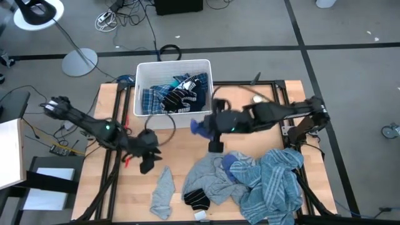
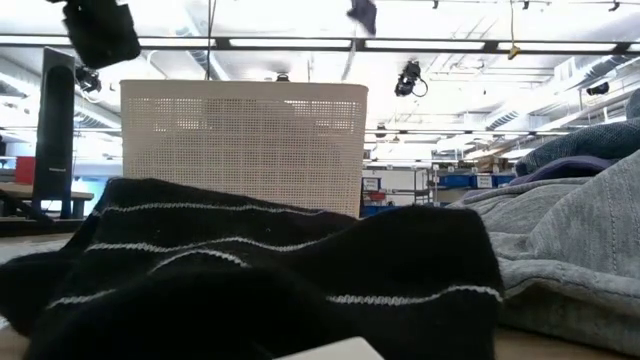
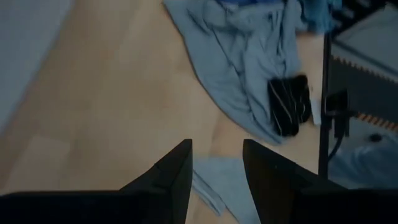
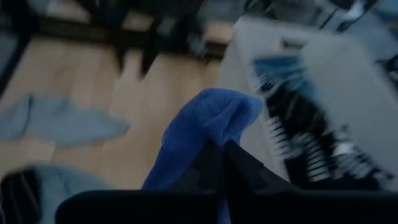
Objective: Sort clothes
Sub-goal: Put the left blue sock into the white laundry bin
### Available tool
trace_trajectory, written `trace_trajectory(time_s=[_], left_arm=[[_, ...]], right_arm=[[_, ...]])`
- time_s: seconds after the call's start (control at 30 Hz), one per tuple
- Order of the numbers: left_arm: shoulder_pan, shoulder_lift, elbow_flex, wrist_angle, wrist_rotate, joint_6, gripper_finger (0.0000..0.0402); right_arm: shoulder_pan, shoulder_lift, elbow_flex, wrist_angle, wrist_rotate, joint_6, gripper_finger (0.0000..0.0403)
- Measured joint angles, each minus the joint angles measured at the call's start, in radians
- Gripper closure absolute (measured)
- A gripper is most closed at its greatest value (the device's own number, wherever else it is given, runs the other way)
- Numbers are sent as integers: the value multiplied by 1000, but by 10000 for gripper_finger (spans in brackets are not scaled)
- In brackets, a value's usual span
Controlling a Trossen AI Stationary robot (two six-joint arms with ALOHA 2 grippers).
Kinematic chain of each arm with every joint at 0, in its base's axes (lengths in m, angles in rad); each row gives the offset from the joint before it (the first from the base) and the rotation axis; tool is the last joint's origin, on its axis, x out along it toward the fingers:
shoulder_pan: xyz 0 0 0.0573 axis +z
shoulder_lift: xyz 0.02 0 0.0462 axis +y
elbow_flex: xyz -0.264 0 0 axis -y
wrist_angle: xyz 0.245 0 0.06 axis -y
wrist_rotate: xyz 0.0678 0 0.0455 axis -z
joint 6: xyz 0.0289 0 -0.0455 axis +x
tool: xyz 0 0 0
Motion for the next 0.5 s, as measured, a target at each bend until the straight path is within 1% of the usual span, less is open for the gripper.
trace_trajectory(time_s=[0.1, 0.3, 0.5], left_arm=[[-48, 66, -8, 16, 2, -9, 255], [-135, 208, -8, 77, 21, 0, 255], [-202, 360, -8, 153, 32, 22, 255]], right_arm=[[-23, -13, 57, 6, 13, 0, 398], [-101, -1, 189, 61, -3, -32, 398], [-217, 3, 204, 162, -83, -41, 398]])
